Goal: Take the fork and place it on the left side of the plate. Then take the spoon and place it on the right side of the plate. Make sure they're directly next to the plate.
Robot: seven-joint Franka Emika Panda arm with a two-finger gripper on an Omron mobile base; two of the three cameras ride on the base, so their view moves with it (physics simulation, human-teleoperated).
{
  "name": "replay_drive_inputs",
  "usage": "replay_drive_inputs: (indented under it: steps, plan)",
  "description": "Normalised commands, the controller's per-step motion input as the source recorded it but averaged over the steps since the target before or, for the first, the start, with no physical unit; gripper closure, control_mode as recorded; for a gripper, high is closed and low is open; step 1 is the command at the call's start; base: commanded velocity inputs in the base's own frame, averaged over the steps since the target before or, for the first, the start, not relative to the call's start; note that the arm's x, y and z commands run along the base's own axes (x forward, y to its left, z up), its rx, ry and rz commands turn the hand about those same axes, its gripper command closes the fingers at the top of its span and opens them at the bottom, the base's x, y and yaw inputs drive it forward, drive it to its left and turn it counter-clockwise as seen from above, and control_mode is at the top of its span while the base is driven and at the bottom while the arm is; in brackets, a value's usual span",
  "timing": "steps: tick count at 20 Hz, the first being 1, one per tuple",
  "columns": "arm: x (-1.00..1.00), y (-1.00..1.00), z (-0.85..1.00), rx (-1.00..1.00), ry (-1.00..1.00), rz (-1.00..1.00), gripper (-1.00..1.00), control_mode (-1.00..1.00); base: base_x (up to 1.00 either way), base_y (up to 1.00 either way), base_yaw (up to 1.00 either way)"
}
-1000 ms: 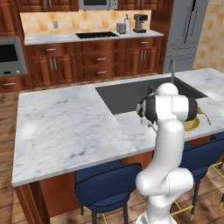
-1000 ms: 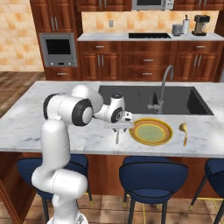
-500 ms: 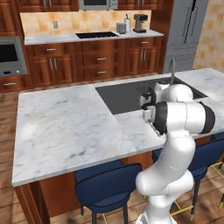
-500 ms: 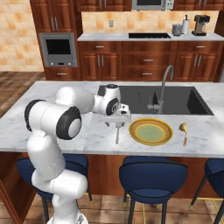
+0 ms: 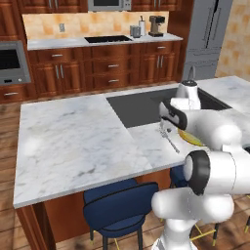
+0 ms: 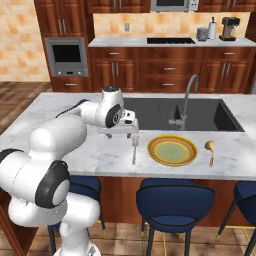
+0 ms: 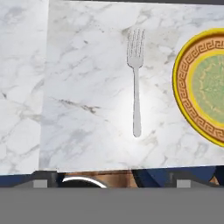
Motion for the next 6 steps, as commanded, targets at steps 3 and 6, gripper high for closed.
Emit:
replay_drive_inputs:
  steps: [3, 6]
  plan:
    - [-1.0, 0.55, 0.57, 0.0, -0.2, 0.0, -1.0, -1.0, 0.0, 0.0, 0.0]
    - [-1.0, 0.54, 0.51, -0.02, -0.29, 0.0, -1.0, -1.0, 0.0, 0.0, 0.0]
